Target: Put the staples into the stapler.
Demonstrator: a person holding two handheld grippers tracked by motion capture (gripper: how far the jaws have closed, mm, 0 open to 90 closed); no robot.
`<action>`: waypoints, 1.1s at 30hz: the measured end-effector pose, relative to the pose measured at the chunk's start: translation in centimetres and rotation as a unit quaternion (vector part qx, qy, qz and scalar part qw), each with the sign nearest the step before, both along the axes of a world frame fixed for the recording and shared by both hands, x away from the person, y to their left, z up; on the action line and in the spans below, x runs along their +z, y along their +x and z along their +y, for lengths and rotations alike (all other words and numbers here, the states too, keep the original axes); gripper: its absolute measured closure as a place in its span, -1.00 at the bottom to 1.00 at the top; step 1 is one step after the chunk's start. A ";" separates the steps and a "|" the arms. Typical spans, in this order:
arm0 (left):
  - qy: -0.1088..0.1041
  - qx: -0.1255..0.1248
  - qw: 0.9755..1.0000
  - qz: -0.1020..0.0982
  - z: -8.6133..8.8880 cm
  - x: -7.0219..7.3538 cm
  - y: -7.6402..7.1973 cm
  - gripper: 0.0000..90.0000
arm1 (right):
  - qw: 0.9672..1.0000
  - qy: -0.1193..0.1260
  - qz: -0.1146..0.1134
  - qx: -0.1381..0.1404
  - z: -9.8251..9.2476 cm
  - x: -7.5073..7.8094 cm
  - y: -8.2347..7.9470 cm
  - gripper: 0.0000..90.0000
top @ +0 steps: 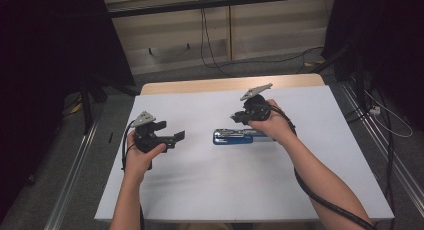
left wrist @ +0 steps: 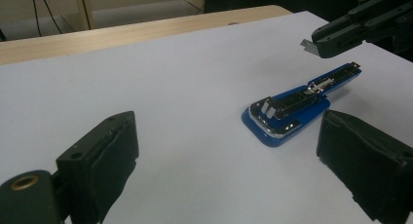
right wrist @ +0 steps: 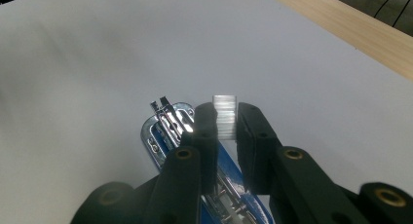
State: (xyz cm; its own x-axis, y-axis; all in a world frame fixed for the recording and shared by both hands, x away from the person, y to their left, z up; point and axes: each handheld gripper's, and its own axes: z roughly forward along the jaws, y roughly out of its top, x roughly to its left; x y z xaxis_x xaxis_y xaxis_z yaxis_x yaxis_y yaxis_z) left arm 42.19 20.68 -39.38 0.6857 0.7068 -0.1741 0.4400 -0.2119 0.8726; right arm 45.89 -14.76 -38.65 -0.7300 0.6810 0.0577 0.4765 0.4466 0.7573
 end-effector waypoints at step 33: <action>-0.003 0.025 1.000 0.001 1.6 0.3 -0.4 -0.87 | 0.999 -0.017 -0.016 0.046 1.6 0.1 0.8 0.76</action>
State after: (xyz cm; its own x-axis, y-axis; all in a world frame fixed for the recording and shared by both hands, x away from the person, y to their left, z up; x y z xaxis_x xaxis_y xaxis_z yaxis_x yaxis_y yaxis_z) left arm 41.82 22.26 -39.12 0.6485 0.7398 -0.1791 0.4515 -0.1845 0.8730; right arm 46.73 -13.13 -38.56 -0.7911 0.6116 0.0108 0.4077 0.5141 0.7546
